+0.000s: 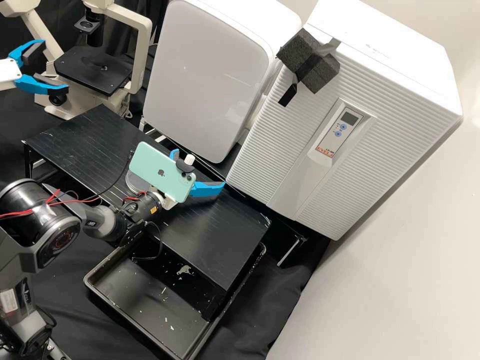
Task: Place the petri dish on the microscope
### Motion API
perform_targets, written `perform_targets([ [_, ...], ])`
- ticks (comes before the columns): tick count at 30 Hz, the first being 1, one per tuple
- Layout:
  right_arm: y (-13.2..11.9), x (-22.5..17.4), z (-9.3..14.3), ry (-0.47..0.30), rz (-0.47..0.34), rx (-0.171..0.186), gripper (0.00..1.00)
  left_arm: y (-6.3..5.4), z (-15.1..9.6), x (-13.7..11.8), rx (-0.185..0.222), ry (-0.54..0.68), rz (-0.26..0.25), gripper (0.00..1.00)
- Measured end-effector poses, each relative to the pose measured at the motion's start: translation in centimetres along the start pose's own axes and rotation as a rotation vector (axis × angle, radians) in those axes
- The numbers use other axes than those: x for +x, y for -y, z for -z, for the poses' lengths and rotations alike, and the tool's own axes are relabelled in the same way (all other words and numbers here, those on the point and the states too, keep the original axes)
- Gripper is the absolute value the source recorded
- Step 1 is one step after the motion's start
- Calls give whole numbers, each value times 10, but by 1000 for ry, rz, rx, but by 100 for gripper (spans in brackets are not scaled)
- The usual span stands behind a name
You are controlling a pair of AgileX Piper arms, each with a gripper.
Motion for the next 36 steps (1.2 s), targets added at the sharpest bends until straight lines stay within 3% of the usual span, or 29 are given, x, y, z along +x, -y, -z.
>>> perform_targets([
  [3,0,0,0,0,0,0,100,0,-20,3,18,138,-1,100],
  [8,0,0,0,0,0,0,100,6,-42,11,43,312,42,100],
  [13,0,0,0,0,0,0,100,11,-52,25,31,410,72,100],
  [19,0,0,0,0,0,0,100,21,-65,45,55,506,128,100],
  [28,0,0,0,0,0,0,100,35,-88,67,11,629,210,100],
  [36,0,0,0,0,0,0,100,45,-97,83,-22,654,270,100],
])
